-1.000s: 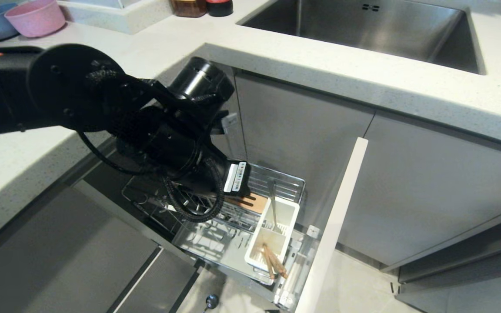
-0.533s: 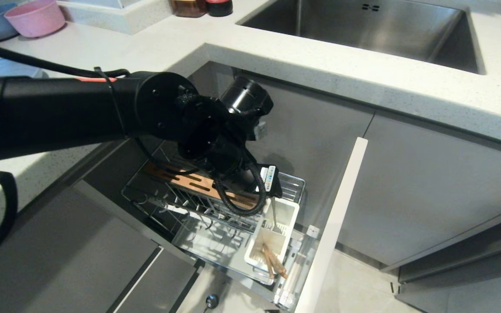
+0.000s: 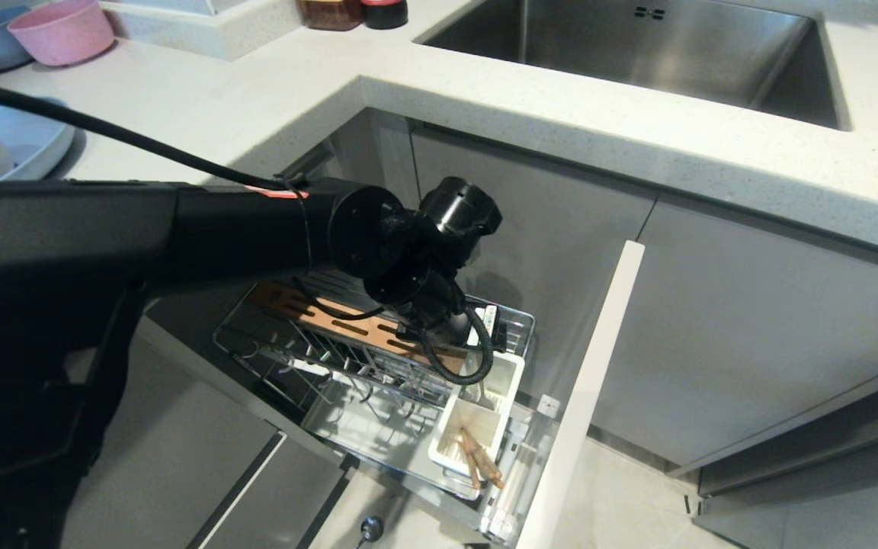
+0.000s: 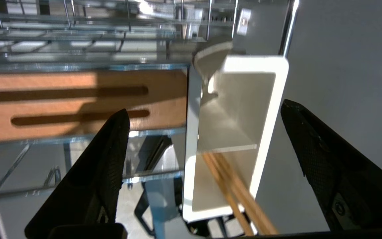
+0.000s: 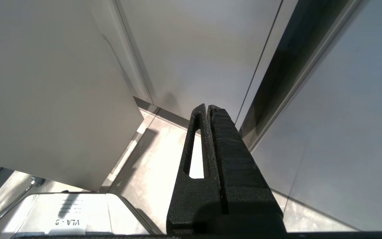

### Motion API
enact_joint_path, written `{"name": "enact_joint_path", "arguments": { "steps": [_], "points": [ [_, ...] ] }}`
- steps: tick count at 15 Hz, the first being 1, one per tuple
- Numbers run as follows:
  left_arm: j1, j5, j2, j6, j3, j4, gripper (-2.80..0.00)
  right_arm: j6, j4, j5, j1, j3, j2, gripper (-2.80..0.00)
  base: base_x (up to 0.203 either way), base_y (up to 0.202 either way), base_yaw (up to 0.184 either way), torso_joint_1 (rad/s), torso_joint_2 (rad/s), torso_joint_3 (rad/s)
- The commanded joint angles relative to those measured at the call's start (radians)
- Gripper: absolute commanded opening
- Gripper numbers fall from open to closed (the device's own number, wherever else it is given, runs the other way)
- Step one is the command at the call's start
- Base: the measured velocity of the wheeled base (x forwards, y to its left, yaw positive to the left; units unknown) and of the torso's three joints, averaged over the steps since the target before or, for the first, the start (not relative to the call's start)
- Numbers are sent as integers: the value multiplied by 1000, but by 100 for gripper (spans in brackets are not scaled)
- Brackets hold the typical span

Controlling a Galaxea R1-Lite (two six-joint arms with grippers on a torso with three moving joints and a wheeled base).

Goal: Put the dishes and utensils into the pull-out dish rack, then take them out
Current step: Take the fork out of the cupboard

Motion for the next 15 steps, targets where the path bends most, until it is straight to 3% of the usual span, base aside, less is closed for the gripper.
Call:
{"name": "enact_joint_path", "arguments": {
  "steps": [1,14,15],
  "points": [
    [6,2,12,-10,0,-4,0,0,0,0,0,0,1,-280,0,0,0,0,0,0],
    [8,4,33,-29,0,-41,0,0,0,0,0,1,1,-280,0,0,0,0,0,0],
    [8,4,33,-28,0,-38,-280,0,0,0,0,2,1,-280,0,0,0,0,0,0]
  ]
}}
